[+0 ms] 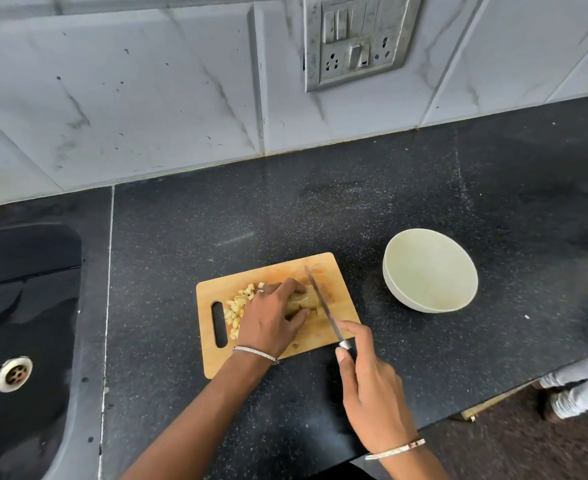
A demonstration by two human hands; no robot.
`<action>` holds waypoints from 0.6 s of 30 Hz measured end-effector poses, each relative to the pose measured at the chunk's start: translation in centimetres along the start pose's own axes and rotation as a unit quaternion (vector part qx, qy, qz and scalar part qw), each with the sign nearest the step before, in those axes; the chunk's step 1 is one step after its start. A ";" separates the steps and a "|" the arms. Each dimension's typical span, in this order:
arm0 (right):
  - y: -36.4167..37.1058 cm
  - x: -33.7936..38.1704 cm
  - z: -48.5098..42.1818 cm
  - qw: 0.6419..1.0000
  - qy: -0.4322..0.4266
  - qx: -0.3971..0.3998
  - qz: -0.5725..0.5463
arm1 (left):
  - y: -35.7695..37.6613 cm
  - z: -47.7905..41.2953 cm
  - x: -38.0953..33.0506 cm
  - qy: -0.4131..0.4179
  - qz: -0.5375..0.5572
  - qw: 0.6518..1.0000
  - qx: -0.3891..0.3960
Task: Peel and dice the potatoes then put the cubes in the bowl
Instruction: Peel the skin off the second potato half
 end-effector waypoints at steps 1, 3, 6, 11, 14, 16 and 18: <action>-0.2 -0.3 -0.1 1.000 0.008 -0.008 -0.004 | 0.0 -0.1 0.0 0.002 0.001 1.000 0.001; -0.6 -0.9 -0.3 1.000 0.017 -0.017 -0.016 | 0.1 -0.1 0.0 0.004 0.001 1.000 0.004; -0.2 -0.5 -0.2 1.000 0.000 0.004 -0.020 | 0.1 0.1 0.0 0.003 0.009 1.000 0.001; 0.8 0.3 0.1 0.999 -0.017 0.031 -0.002 | -0.2 0.3 0.2 0.003 0.016 1.000 -0.018; 1.0 0.4 0.1 0.999 -0.023 0.035 0.008 | -0.2 0.1 0.3 0.002 0.019 1.000 -0.021; 1.1 0.5 0.1 0.999 -0.028 0.032 0.012 | -0.2 0.0 0.4 0.000 0.026 0.999 -0.022; 1.2 0.4 0.1 0.999 -0.033 0.026 0.031 | -0.1 -0.1 0.6 -0.002 0.032 0.999 -0.024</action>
Point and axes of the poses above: each hand's wrist, its own z-axis away from the middle knuckle, its own y-axis out of the palm, x = y × z, the point moved 10 cm from there along -z, towards the middle knuckle, and after that the axes turned 14 degrees about -x, right-handed, at the moved point
